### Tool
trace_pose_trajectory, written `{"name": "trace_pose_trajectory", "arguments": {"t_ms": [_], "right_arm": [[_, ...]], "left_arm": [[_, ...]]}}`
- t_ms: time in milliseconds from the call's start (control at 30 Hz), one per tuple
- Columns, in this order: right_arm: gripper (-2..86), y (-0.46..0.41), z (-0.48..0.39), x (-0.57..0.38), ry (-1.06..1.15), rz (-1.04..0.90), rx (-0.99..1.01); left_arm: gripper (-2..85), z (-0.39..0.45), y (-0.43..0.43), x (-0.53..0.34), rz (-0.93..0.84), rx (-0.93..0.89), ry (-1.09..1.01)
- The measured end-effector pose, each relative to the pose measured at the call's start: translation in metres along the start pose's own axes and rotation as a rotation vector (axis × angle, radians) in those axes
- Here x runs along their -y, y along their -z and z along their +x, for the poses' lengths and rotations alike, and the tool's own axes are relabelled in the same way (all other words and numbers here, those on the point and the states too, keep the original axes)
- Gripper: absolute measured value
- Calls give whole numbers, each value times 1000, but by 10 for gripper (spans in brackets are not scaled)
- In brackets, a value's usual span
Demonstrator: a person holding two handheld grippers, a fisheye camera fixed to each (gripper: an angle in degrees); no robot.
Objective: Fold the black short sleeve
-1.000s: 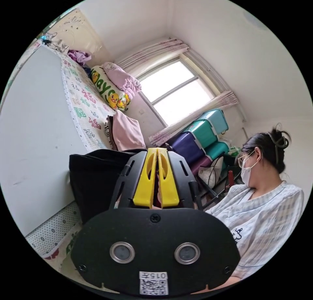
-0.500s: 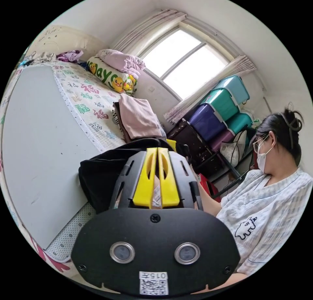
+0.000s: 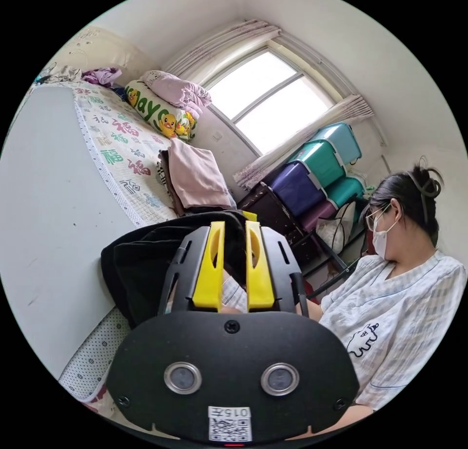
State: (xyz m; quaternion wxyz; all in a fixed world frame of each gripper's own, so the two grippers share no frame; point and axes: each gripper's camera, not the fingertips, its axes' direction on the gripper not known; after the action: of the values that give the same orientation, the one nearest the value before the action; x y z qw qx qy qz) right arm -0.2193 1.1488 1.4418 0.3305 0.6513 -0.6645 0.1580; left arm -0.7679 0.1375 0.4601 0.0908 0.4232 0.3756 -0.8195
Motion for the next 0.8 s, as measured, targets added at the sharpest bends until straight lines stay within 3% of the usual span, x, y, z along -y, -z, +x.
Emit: {"name": "trace_pose_trajectory", "arguments": {"t_ms": [167,800], "right_arm": [[1,2,-5,-2,2,-15,-23],[-1,4,-20,-47,-72,-164,-124]], "left_arm": [[-3,-24,-18,-11,6,-31,-32],[-6,-127,-42,-122,121,-143,132]]}}
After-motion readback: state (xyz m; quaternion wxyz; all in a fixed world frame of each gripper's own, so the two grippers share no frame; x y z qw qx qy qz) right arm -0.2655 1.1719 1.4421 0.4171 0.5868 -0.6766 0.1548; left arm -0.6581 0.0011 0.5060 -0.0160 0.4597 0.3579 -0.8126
